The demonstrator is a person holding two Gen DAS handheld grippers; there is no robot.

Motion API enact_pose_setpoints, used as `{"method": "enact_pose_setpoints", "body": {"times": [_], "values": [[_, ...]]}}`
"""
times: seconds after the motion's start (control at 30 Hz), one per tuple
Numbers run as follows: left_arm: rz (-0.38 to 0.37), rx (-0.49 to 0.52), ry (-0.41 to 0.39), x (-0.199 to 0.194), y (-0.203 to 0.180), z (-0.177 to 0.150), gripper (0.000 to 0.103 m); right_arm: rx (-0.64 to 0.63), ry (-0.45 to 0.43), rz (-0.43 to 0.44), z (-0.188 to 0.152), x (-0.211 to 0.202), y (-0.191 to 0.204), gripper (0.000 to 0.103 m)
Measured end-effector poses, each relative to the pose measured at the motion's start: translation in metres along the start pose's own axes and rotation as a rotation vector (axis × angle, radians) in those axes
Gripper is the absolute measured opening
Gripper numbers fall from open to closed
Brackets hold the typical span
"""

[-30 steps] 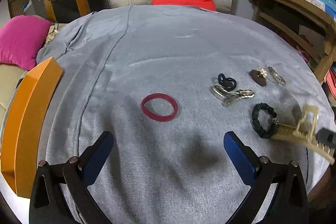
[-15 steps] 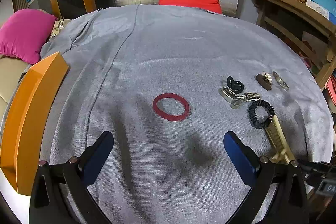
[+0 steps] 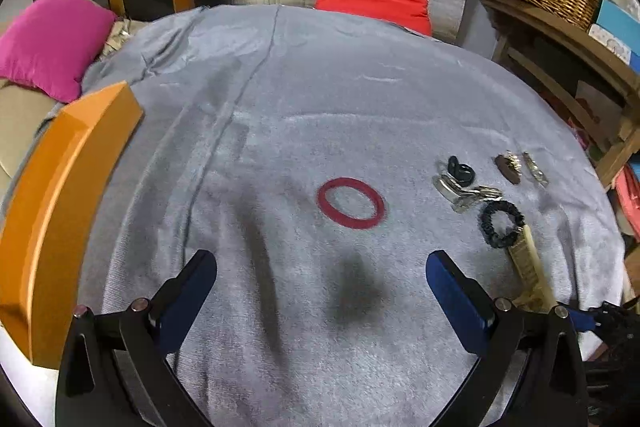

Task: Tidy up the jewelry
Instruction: 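Lift the beige claw clip with the right gripper while the left gripper grasps the black scrunchie, then carry the claw clip and black scrunchie toward the orange tray with both grippers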

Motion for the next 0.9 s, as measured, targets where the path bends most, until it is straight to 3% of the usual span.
{"method": "enact_pose_setpoints", "body": {"times": [0.17,0.43,0.63,0.8,0.9], "values": [[-0.049,0.001,0.027,0.002,-0.009,-0.004,0.103,-0.077,0.003,-0.065,-0.002,0.011,0.006,0.013],[-0.041,0.006,0.030,0.006,-0.010,-0.005,0.103,-0.005,-0.032,0.009,0.002,-0.011,0.002,0.011],[-0.052,0.030,0.030,0.013,-0.021,-0.004,0.103,0.144,-0.191,0.119,0.030,-0.064,-0.021,0.011],[-0.086,0.081,0.017,0.018,-0.046,-0.002,0.103,0.278,-0.218,0.149,0.038,-0.078,-0.047,0.011],[-0.116,0.103,0.009,0.018,-0.062,-0.002,0.103,0.331,-0.245,0.107,0.039,-0.086,-0.063,0.011]]}}
Point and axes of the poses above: each gripper's, at about its wrist camera, not at the fingertips, and x roughly the way its jaws point, y to its left, z to its top, the point moved 6 cm from there along x, roughly the way its jaws point, and after that the axes turned 14 degrees about -y, right-handed, at the moved point
